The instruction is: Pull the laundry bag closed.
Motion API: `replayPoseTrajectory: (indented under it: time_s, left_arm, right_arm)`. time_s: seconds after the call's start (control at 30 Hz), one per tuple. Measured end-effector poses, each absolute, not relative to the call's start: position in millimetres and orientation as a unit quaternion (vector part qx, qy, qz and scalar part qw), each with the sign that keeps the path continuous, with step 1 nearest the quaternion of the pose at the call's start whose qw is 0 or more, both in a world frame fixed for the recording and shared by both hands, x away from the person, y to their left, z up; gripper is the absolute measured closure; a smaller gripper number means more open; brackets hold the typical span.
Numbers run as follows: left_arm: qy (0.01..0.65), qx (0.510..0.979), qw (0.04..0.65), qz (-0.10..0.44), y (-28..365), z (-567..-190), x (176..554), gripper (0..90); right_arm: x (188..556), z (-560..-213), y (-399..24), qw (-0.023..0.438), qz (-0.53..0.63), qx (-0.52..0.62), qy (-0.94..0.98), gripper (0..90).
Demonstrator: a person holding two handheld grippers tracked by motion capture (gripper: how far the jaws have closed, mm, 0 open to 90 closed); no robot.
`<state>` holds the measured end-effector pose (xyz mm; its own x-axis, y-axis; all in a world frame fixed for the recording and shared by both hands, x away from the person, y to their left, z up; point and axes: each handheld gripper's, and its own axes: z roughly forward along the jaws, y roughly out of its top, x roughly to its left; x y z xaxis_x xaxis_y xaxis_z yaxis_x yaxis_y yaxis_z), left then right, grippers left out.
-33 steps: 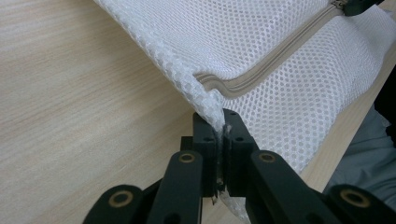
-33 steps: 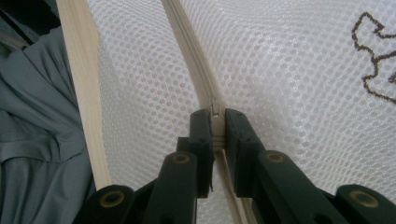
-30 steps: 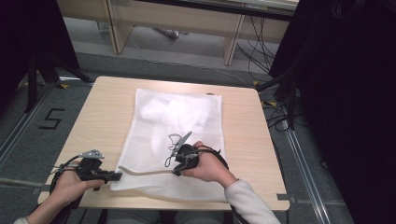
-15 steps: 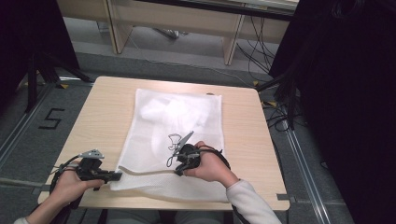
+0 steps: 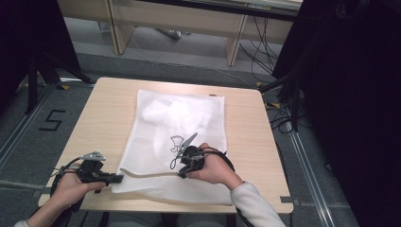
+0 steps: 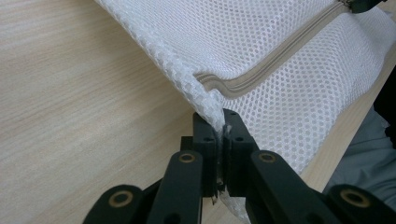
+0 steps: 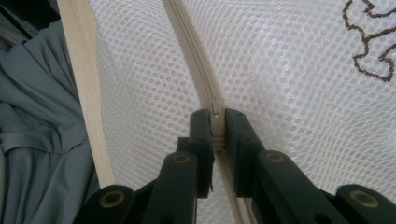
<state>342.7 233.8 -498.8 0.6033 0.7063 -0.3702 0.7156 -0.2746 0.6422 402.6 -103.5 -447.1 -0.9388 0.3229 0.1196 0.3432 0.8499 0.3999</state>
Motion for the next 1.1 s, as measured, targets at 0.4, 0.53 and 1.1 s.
replayPoseTrajectory:
  time_s: [0.4, 0.53, 1.1]
  left_arm:
    - [0.446, 0.796, 0.408, -0.004, 233.4, -499.6, 342.7, 85.4]
    - [0.446, 0.796, 0.408, -0.005, 233.4, -499.6, 342.7, 85.4]
    - [0.446, 0.797, 0.408, -0.006, 233.4, -499.6, 342.7, 85.4]
  right_arm:
    - [403.8, -447.0, -107.8, 0.025, -0.209, -0.174, -0.962, 82.7]
    - [402.1, -446.3, -109.0, 0.027, -0.202, -0.189, -0.961, 82.7]
    - [403.2, -444.2, -116.2, 0.024, -0.197, -0.185, -0.962, 82.7]
